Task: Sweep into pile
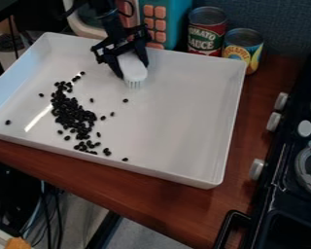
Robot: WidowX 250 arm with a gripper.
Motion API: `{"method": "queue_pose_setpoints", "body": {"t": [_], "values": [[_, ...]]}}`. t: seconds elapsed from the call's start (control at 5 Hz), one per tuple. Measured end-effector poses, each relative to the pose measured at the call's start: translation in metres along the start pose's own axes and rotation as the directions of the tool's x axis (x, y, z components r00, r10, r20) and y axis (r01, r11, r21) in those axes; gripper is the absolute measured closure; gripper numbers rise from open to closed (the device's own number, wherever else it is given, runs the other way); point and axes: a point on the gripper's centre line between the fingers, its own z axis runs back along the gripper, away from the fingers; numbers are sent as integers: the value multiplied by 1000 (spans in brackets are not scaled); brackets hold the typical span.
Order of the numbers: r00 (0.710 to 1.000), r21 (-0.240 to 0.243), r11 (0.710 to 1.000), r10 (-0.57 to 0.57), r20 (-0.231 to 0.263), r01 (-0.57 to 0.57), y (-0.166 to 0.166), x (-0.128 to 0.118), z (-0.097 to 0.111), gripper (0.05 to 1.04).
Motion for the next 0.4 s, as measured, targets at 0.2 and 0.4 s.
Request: {"method": "queue_pose_setpoints", "body": {"t": [0.2, 0.4], "values": [[999, -18, 998, 53, 1, -53, 4, 3, 1, 347], [996, -29, 996, 85, 30, -84, 14, 7, 5, 347]]}}
